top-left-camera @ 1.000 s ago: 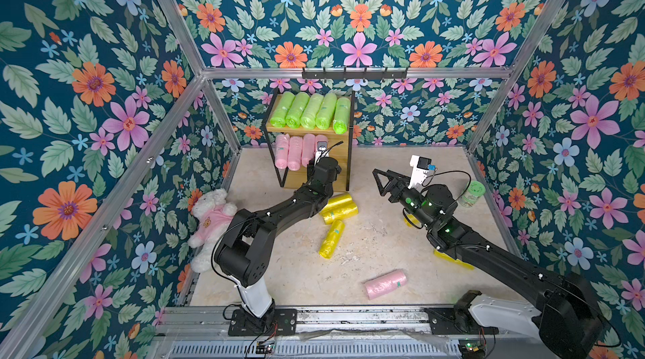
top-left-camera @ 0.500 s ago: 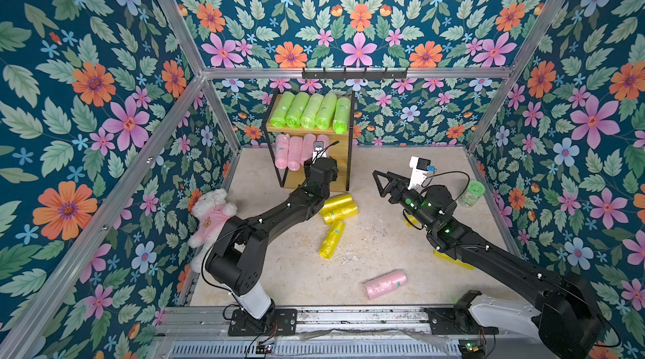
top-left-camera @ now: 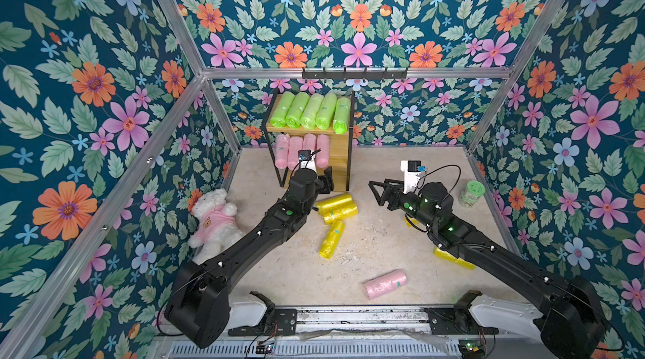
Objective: Sort the rolls of trash bags by color and place them on the shelf
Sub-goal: Place the roll of trash bags on the shelf.
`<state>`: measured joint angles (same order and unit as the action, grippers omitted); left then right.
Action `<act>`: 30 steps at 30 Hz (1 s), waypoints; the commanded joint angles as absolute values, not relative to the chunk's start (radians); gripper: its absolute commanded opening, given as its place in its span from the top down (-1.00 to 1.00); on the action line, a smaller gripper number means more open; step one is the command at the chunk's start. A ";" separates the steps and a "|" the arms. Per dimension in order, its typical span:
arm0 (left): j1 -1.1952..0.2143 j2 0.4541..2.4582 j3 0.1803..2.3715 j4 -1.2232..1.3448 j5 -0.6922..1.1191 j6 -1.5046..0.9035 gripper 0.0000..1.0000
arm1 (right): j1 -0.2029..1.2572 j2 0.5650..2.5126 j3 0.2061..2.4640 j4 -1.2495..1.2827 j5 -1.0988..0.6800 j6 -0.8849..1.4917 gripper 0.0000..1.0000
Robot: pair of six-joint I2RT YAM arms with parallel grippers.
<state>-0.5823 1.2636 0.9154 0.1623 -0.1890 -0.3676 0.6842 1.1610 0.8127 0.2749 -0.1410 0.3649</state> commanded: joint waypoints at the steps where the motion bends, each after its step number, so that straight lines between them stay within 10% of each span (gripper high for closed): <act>1: -0.556 1.201 0.904 0.052 -0.052 -0.402 -0.45 | 0.740 1.165 0.857 0.016 -0.181 0.116 -0.70; 30: -0.249 1.086 0.927 -0.277 0.241 -0.276 -0.48 | 1.258 1.396 0.904 -0.660 -0.034 -0.481 -0.70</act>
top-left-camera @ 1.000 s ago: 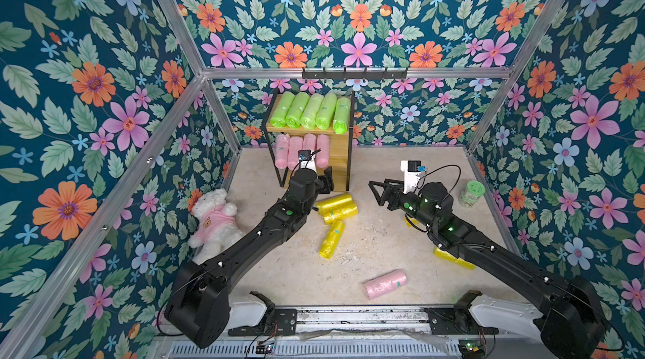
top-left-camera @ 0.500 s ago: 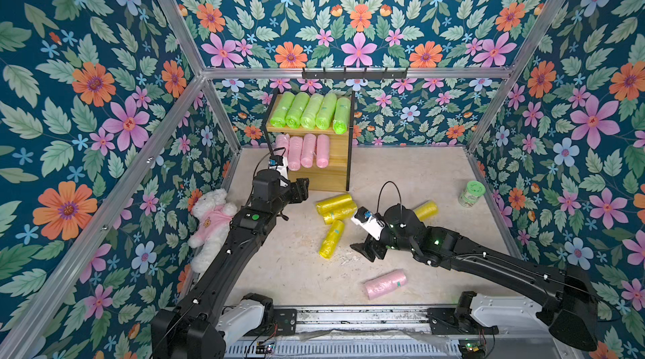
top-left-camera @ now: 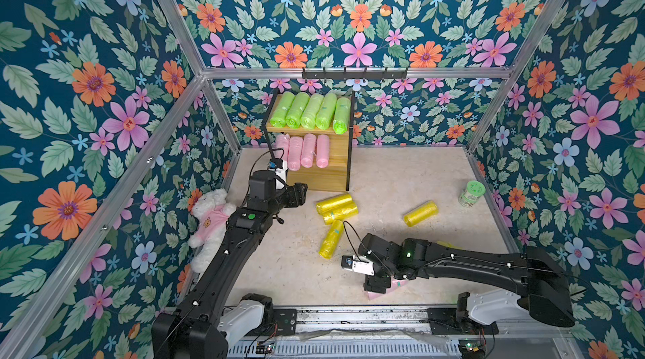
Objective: Sort the rolls of trash bags by color and place them on the shelf
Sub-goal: Place the roll of trash bags on the shelf, then pick up the roll of trash bags from the center of the board.
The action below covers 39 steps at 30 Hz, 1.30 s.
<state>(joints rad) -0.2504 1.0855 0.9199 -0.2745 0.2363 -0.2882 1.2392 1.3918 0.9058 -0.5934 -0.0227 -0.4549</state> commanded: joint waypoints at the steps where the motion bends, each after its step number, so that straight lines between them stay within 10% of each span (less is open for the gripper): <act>1: -0.249 1.085 0.926 -0.278 0.241 -0.276 -0.47 | 1.263 1.397 0.901 -0.664 -0.039 -0.485 -0.70; 18: -0.249 1.070 0.900 -0.260 0.243 -0.280 -0.48 | 1.282 1.530 0.848 -0.621 0.069 -0.521 -0.56; 29: -0.249 1.057 0.891 -0.249 0.237 -0.283 -0.48 | 1.131 1.528 0.858 -0.474 0.087 -0.479 0.13; 39: -0.250 1.053 0.867 -0.174 0.307 -0.313 -0.48 | 0.932 1.362 0.853 -0.195 -0.071 -0.313 0.35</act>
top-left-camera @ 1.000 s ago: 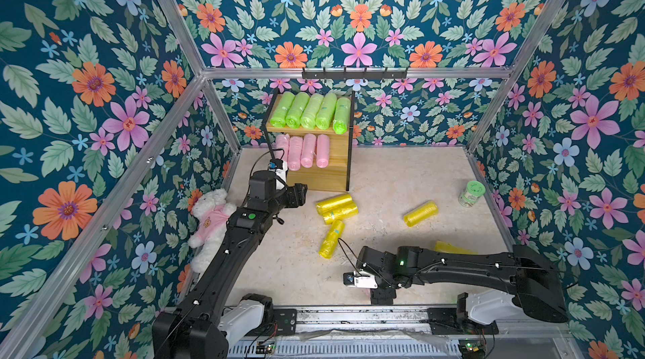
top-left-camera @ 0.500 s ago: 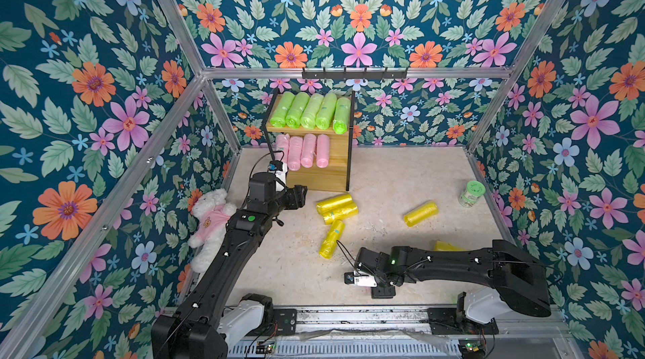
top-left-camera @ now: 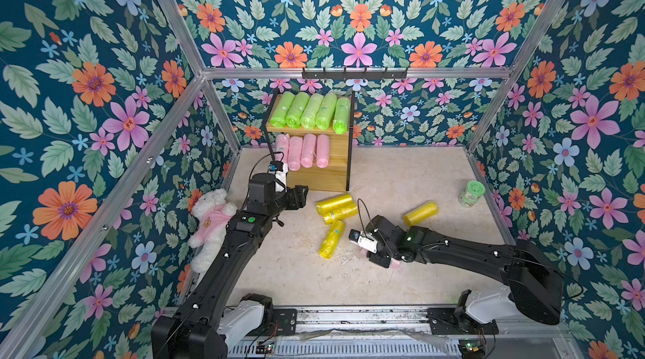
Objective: Sort the rolls of trash bags by color and place them on the shelf
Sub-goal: Pick up the roll of trash bags from the center of the board.
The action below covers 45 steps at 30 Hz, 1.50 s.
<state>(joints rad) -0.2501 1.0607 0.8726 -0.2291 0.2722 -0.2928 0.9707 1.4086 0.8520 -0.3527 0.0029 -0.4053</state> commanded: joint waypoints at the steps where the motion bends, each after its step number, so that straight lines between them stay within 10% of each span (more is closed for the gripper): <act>1: -0.250 1.051 0.863 -0.164 0.317 -0.322 -0.48 | 0.903 1.333 0.847 -0.158 -0.097 -0.277 0.35; 25: -0.273 0.883 0.588 0.603 0.520 -0.841 -0.51 | 0.721 1.226 0.735 0.898 -0.070 0.647 0.36; 45: -0.459 1.040 0.550 1.007 0.512 -0.955 -0.72 | 0.724 1.396 0.858 1.126 -0.091 0.958 0.37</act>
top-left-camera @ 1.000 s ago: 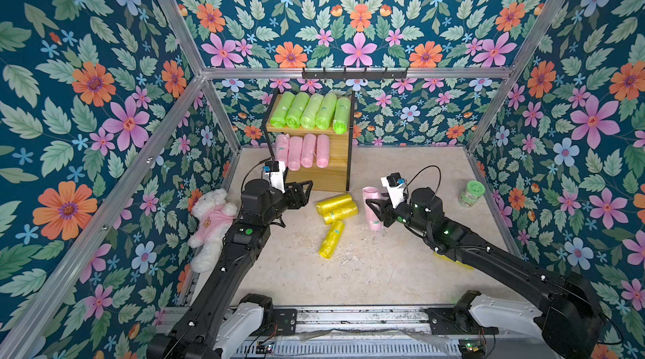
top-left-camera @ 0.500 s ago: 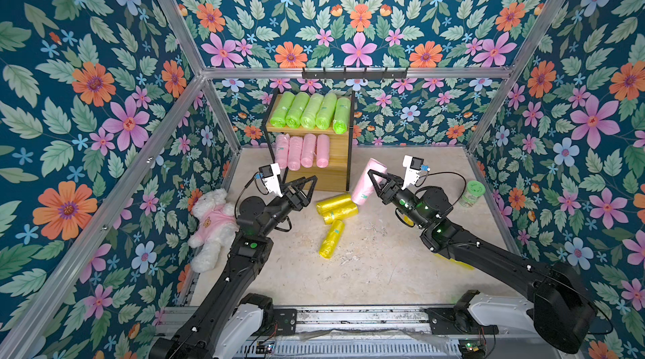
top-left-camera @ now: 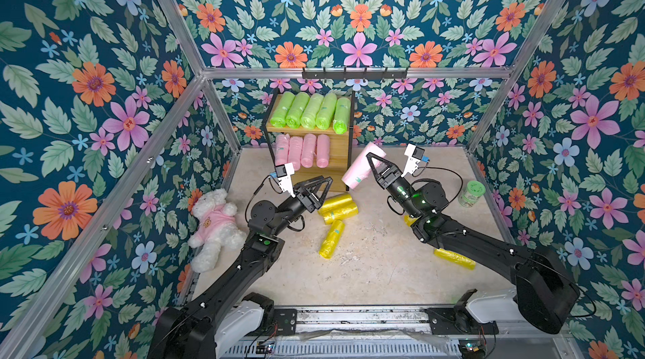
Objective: Sort the rolls of trash bags by color and place them on the shelf
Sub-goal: Pick up the roll of trash bags from the center of the board.
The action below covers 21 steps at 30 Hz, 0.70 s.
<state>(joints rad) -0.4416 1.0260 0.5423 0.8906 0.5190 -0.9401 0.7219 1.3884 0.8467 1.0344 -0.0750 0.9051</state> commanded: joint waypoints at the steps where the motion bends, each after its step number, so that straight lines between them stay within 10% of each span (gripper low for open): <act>1: -0.471 1.052 0.556 1.022 0.509 -0.957 -0.73 | 0.725 1.403 0.862 1.139 -0.095 0.969 0.37; 12: -0.569 1.171 0.668 1.007 0.488 -0.904 -0.78 | 0.739 1.428 0.882 1.181 -0.117 1.010 0.38; 21: -0.598 1.199 0.679 1.033 0.472 -0.888 -0.25 | 0.740 1.436 0.876 1.206 -0.108 1.028 0.38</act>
<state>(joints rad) -0.5968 1.1984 0.6743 0.9852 0.4759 -0.9089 0.7391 1.4345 0.8707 1.1290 -0.1070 1.0115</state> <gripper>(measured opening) 0.645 0.359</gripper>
